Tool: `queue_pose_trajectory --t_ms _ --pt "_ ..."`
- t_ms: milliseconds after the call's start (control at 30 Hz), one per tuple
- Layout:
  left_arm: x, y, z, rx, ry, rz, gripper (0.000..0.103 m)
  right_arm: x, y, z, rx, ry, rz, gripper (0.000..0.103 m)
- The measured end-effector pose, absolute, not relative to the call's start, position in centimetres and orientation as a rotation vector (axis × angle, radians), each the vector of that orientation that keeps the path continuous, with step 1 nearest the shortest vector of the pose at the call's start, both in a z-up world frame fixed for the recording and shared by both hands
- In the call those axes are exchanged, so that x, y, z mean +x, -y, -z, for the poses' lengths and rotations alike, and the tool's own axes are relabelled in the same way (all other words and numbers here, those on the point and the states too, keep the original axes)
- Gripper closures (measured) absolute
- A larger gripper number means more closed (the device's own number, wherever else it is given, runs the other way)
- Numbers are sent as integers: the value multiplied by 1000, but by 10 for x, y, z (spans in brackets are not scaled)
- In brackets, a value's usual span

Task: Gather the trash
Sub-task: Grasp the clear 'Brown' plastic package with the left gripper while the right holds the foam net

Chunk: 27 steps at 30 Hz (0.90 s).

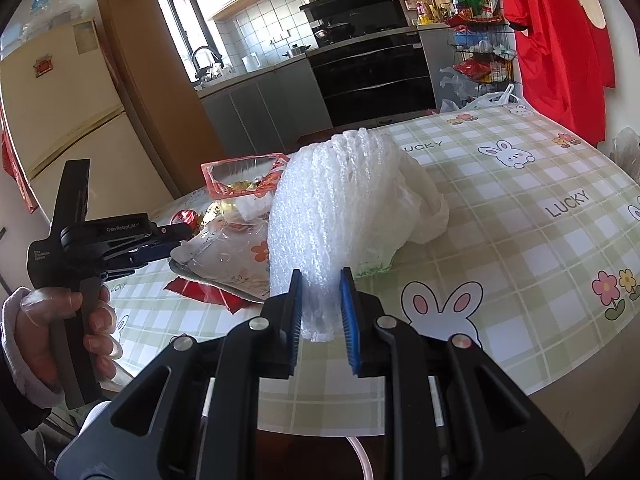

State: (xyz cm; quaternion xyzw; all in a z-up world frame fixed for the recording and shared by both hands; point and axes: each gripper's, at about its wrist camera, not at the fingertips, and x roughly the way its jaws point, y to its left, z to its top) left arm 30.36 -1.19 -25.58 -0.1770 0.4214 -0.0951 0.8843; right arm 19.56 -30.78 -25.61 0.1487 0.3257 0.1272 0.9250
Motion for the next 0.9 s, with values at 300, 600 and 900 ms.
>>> queue_pose_trajectory --t_ms 300,600,900 --pt "299 13 255 -389 -875 253 91 207 297 272 256 -722 -261 82" --pt "298 16 258 -481 -902 351 90 225 282 286 201 -792 -275 82" --pt "302 44 266 -435 -941 458 84 231 286 292 209 -810 -270 82"
